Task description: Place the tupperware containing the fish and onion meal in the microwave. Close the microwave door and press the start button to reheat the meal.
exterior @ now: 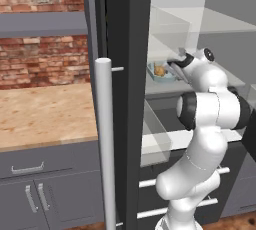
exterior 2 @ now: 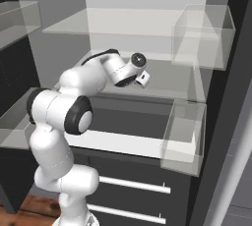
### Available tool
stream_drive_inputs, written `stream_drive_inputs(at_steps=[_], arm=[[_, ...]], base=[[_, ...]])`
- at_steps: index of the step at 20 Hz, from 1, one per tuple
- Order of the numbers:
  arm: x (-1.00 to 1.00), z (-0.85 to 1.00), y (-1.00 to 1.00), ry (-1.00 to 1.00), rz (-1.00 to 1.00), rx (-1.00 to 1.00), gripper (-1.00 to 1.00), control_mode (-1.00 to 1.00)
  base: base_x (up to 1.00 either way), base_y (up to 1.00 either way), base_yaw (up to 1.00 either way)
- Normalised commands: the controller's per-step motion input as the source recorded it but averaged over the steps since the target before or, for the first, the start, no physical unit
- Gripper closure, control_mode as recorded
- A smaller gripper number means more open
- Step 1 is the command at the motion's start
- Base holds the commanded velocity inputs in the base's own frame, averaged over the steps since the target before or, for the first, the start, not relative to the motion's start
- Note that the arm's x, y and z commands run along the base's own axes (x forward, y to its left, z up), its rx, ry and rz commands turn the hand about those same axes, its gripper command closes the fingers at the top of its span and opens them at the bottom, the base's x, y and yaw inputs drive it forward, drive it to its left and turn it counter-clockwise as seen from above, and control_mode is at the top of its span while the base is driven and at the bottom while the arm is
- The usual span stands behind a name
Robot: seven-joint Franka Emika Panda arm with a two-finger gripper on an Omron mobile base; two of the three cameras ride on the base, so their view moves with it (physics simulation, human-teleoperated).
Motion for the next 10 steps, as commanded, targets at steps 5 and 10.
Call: stream_drive_inputs(at_steps=[5,10], arm=[[0.13,-0.43,0.02,0.13,0.0,0.0,1.0,-1.0],[0.0,-0.51,0.2,0.19,0.0,-0.03,1.0,-1.0]], base=[[0.0,0.0,0.0],[0.0,0.0,0.0]])
